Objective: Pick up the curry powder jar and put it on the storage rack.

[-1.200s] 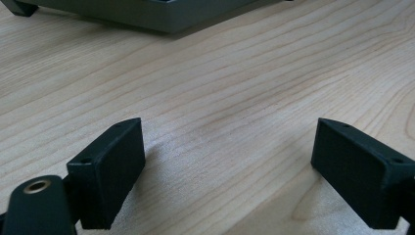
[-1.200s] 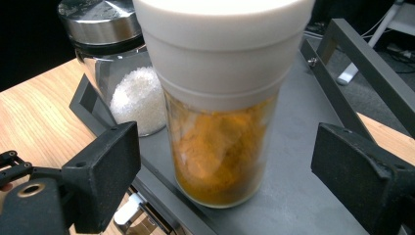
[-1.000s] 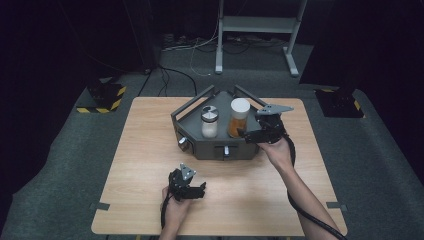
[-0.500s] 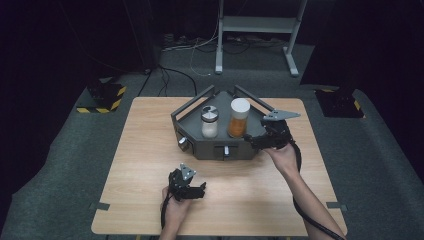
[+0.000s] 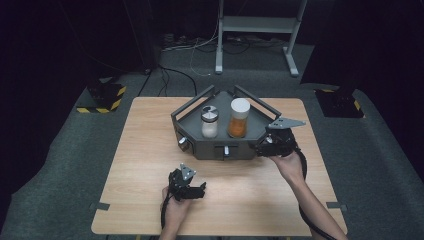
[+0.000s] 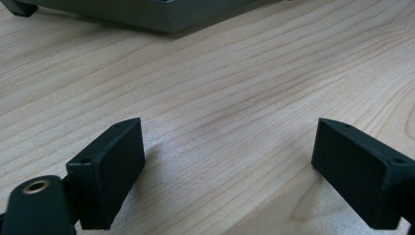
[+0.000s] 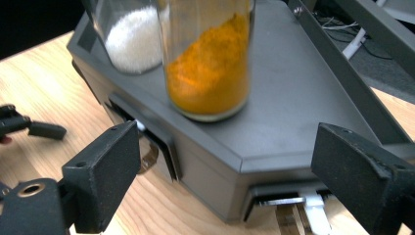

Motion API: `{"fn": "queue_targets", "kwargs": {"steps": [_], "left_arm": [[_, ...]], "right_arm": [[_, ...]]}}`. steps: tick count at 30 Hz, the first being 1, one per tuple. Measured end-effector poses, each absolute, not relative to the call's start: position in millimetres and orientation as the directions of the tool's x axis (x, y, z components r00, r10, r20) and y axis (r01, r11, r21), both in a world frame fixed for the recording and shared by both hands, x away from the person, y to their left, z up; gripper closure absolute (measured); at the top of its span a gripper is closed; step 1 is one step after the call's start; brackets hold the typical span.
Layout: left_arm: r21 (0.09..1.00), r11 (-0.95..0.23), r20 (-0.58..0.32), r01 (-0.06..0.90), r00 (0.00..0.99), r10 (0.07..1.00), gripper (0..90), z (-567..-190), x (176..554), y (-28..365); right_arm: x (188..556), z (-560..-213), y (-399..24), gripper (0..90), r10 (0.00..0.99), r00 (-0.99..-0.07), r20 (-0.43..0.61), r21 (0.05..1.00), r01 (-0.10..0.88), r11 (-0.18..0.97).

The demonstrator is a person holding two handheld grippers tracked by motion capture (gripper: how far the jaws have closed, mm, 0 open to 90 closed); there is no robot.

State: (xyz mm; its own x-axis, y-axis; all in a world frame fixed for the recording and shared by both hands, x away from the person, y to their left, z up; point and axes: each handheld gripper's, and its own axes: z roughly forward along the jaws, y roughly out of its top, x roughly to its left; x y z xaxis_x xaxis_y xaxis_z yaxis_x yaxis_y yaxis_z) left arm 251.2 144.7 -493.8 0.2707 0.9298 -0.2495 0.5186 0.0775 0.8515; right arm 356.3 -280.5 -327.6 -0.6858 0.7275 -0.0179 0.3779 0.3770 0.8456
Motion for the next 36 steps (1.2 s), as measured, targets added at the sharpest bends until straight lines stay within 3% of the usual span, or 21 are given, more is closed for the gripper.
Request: {"fn": "queue_targets", "kwargs": {"steps": [36], "left_arm": [[0.852, 0.076, -0.247, 0.517, 0.270, 0.931, 12.4, -494.0, 250.9, 144.1]], "right_arm": [[308.1, -386.7, -304.4, 10.8, 0.745, -0.667, 0.002, 0.811, 0.437, 0.389]]}}
